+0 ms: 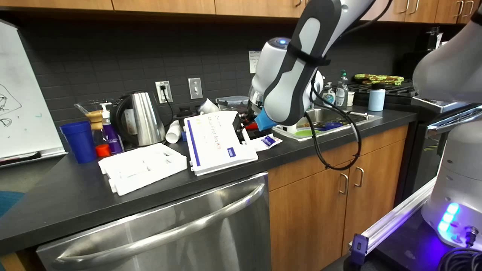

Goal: Put the white lid on top of the white box on the left.

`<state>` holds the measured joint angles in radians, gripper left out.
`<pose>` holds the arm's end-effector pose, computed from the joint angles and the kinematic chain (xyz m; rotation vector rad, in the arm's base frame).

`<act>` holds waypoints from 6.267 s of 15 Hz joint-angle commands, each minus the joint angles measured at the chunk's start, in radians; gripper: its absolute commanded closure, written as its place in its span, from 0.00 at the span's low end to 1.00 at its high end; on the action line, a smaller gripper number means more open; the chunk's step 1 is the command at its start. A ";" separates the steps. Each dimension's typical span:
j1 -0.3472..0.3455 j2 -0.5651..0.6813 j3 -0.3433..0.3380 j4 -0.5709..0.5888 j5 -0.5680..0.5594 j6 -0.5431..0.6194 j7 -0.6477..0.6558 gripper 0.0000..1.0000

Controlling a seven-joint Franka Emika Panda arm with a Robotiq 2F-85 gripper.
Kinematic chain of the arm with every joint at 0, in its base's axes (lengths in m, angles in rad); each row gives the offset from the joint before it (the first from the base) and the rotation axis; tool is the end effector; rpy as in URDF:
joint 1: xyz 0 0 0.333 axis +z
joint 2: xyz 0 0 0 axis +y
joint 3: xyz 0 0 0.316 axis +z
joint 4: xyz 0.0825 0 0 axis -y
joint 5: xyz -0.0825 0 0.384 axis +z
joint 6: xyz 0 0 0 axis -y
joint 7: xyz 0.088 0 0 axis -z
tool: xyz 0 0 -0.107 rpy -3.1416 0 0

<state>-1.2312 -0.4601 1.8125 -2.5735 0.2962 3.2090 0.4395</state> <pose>0.4274 0.2370 0.2935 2.9242 -0.0187 1.0345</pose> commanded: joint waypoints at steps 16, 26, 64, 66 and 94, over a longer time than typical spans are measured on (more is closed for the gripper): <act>-0.071 0.014 0.053 0.018 -0.020 0.005 -0.029 0.93; 0.053 0.084 -0.042 -0.013 -0.022 -0.031 -0.059 0.94; 1.160 0.339 -0.870 0.406 -0.486 -0.571 -0.272 0.94; 1.151 0.369 -0.856 0.426 -0.539 -0.587 -0.263 0.94; 1.904 0.908 -1.530 1.054 -1.168 -0.800 0.478 0.94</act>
<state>0.6203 0.4267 0.3573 -1.6007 -0.8717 2.4499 0.8591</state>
